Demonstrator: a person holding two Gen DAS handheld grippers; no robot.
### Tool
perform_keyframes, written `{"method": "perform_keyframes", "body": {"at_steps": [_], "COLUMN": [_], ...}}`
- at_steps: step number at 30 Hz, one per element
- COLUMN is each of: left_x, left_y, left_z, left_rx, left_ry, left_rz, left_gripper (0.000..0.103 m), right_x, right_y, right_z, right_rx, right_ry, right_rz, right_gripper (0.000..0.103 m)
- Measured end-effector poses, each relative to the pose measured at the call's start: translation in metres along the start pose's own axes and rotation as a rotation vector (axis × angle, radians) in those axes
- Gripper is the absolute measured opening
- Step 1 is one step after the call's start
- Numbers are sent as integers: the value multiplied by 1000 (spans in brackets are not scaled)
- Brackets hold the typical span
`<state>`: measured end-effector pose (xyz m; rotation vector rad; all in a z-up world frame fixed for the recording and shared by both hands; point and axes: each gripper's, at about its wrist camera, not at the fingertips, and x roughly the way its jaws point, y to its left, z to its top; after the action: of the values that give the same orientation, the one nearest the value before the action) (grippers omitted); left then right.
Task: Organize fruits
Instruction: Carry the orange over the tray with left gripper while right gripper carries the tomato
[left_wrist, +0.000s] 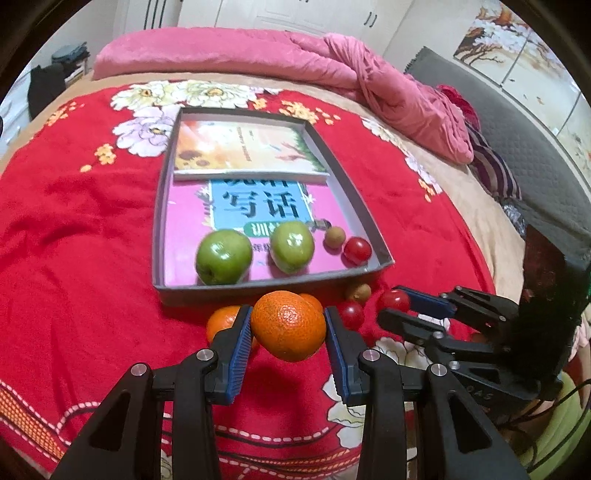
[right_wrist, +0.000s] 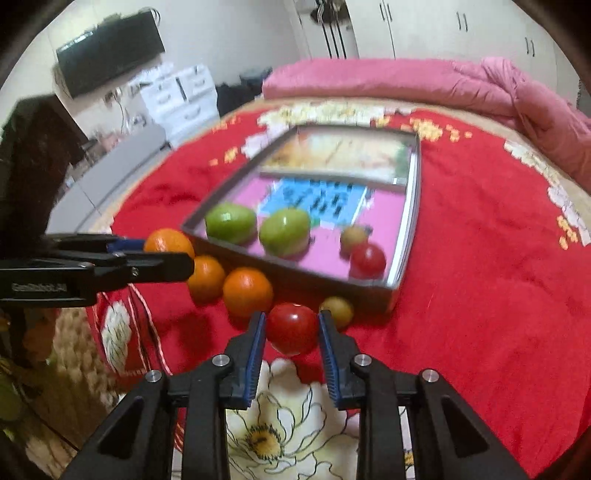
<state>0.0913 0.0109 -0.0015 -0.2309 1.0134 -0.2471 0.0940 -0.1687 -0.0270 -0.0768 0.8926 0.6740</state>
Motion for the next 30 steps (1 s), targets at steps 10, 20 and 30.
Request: {"method": "perform_keyframes", "body": {"at_steps": [10, 20, 30], "left_x": [-15, -19, -4], "left_y": [27, 42, 19], "left_z": [14, 23, 36], "left_rx": [-54, -76, -38], "left_ry": [-60, -98, -104], "left_rz": [46, 92, 71], "left_gripper": [39, 39, 39], "right_x": [-13, -11, -8], "right_y": [3, -3, -12], "right_z": [13, 17, 20], "right_rx": [-7, 13, 38], "right_ry": [-110, -131, -139], "right_rz": [11, -16, -54], "right_gripper": [29, 29, 29]}}
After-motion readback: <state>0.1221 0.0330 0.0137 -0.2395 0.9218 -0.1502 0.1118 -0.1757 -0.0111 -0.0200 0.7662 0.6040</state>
